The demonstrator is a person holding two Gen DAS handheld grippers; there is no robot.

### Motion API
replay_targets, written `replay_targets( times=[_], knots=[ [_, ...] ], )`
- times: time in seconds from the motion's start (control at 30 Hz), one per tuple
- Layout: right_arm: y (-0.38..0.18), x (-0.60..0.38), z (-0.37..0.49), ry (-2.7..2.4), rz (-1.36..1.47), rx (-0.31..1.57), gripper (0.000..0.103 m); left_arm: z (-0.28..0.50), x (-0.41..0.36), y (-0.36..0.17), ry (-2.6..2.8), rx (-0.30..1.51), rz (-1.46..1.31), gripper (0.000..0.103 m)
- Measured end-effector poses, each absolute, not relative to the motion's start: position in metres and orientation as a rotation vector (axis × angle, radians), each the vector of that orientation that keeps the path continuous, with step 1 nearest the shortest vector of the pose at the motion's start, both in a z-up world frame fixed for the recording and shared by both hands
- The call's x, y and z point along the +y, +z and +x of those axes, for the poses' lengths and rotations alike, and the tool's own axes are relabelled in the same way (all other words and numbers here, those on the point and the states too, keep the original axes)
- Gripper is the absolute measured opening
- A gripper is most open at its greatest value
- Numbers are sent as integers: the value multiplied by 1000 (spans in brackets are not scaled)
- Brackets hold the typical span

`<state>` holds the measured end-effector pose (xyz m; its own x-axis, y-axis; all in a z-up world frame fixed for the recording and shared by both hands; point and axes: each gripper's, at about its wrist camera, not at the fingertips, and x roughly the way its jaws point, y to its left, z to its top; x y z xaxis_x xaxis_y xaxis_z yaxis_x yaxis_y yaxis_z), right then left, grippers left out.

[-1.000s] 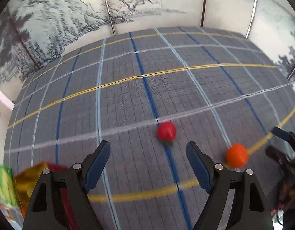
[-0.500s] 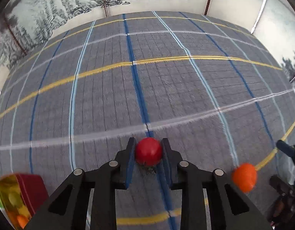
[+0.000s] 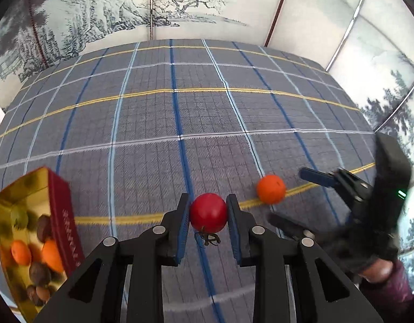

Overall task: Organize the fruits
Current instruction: 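Grasp the small red tomato with the left gripper while the right gripper grasps the tangerine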

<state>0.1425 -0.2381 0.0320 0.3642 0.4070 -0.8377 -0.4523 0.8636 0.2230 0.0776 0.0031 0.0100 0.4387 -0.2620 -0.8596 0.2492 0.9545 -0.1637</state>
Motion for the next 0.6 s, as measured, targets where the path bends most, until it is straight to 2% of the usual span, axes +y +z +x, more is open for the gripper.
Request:
replay_targets(
  times=[0.1,0.17,0.27,0.3,0.6],
  knots=[
    [26,-226,149,560,-93,1076,90,66,9,18,-314,1057,-19,28],
    [21,-218,153,546,-143,1083,81,58,14,22,-312,1049,-31,28],
    [16,-215,154,546,-172,1090,52,49,21,25,-306,1044,-43,28],
    [16,-213,153,553,-177,1094,34,46,23,26,-303,1039,-47,28],
    [40,-200,126,587,-72,1023,34,6,56,37,-265,999,-94,28]
  ],
)
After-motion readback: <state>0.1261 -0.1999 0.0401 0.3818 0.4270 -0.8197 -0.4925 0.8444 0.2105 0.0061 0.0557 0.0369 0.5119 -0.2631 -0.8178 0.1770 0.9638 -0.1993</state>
